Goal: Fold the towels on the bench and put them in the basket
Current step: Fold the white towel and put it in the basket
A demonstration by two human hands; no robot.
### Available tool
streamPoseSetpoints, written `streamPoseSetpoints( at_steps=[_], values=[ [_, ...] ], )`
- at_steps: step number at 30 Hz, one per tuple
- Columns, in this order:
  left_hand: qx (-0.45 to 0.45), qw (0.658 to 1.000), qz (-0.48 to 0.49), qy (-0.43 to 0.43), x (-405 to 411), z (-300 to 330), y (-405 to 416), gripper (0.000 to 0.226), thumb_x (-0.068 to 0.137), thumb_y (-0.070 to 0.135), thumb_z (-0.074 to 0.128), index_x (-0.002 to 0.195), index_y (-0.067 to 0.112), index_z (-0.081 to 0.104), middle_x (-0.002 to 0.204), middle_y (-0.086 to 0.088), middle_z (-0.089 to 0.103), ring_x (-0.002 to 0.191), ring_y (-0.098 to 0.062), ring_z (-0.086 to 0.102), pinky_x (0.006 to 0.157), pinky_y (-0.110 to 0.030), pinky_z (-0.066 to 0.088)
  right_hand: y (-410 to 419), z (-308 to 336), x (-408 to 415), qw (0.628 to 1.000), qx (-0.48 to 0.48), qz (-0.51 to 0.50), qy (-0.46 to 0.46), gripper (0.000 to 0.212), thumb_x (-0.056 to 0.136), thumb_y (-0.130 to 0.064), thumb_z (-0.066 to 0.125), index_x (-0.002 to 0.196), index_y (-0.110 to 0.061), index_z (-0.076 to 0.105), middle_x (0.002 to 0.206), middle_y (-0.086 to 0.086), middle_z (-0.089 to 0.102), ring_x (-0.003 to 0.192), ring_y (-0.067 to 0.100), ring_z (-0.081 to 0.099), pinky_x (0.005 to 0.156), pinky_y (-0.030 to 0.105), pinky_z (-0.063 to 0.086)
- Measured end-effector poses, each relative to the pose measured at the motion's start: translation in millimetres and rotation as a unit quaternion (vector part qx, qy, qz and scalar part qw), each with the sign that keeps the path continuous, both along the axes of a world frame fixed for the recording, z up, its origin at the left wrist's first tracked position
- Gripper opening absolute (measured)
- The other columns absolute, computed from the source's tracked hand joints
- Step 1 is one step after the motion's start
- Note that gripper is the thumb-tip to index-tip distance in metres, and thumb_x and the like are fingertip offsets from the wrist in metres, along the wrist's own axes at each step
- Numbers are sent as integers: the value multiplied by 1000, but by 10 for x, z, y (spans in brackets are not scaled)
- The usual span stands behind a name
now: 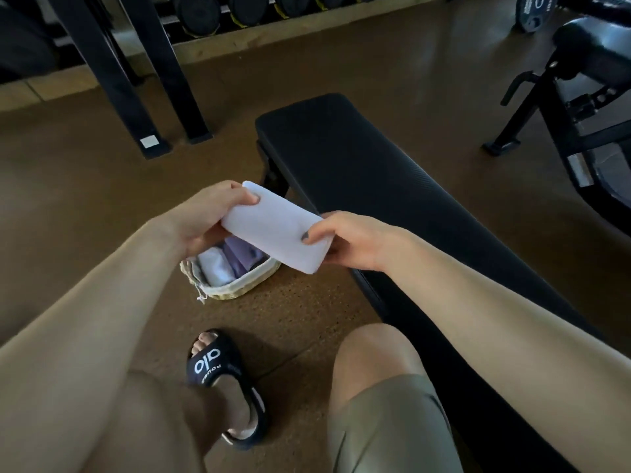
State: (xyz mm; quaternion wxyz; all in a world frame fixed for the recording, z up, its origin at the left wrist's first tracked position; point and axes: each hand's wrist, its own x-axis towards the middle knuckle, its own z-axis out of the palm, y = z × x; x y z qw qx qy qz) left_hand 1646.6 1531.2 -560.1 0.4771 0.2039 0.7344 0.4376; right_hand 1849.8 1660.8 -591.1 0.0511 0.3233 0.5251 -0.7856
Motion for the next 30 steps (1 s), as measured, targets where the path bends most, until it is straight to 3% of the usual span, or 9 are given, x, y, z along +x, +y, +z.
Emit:
streamPoseSetpoints(
  at_steps=[4, 9, 11, 13, 18, 22, 25, 27, 30],
  values=[
    [-48, 993, -21, 106, -506, -88, -38, 34, 90, 26, 73, 119, 14, 61, 113, -6, 60, 98, -20, 58, 77, -31, 49, -74, -211, -589, 998, 7, 52, -41, 52, 86, 2, 68, 136, -5, 55, 134, 17, 59, 120, 30, 62, 97, 39, 57],
    [-96, 969, -27, 227, -1198, -607, 0, 39, 86, 32, 78, 118, 19, 60, 126, -2, 53, 112, -24, 53, 85, -39, 50, -261, -734, -1437, 982, 131, 85, -108, 62, 87, -6, 73, 143, -15, 47, 132, 8, 58, 121, 28, 58, 94, 39, 56],
    [-105, 958, -42, 265, -1445, -914, 56, 39, 88, 33, 76, 118, 17, 57, 124, -4, 55, 110, -25, 54, 82, -39, 49, -345, -1007, -1785, 962, 212, 106, -136, 70, 91, -14, 71, 153, -21, 37, 138, 8, 54, 122, 29, 55, 96, 41, 54],
    [-110, 951, -56, 284, -1677, -1258, 124, 37, 90, 29, 73, 118, 15, 53, 116, -7, 56, 101, -25, 55, 69, -34, 44, -419, -1363, -2114, 929, 301, 124, -179, 71, 95, -23, 68, 156, -22, 31, 142, 9, 53, 126, 30, 54, 102, 43, 49],
    [-139, 944, -60, 293, -2149, -2247, 221, 32, 90, 22, 70, 118, 16, 56, 110, -10, 62, 93, -26, 57, 65, -30, 41, -450, -2297, -2565, 880, 399, 168, -198, 68, 98, -33, 59, 157, -22, 27, 157, 8, 41, 140, 32, 43, 111, 50, 42],
    [-144, 935, -81, 313, -2298, -2872, 330, 37, 93, 17, 66, 128, 10, 54, 112, -20, 64, 98, -33, 63, 72, -30, 40, -380, -2799, -2724, 823, 486, 208, -208, 50, 98, -36, 51, 143, -18, 40, 138, 12, 60, 125, 35, 56, 103, 45, 41],
    [-151, 928, -96, 328, -2330, -3199, 347, 34, 98, 18, 58, 129, 9, 50, 106, -22, 64, 90, -36, 62, 70, -31, 39, -411, -3061, -2823, 788, 535, 218, -212, 39, 97, -40, 51, 129, -17, 48, 123, 11, 67, 114, 32, 60, 98, 44, 39],
    [-145, 922, -105, 342, -2322, -3356, 358, 31, 100, 18, 54, 128, 8, 48, 103, -25, 64, 89, -39, 63, 69, -32, 37, -419, -3178, -2858, 781, 550, 206, -213, 35, 97, -41, 51, 122, -17, 52, 117, 10, 69, 110, 30, 60, 97, 43, 39],
    [-153, 907, -120, 374, -2294, -3491, 365, 32, 101, 18, 52, 130, 5, 50, 117, -29, 64, 105, -44, 62, 76, -37, 40, -418, -3277, -2879, 780, 549, 209, -215, 33, 98, -40, 51, 119, -16, 53, 118, 10, 69, 114, 31, 57, 99, 44, 37]
  ],
)
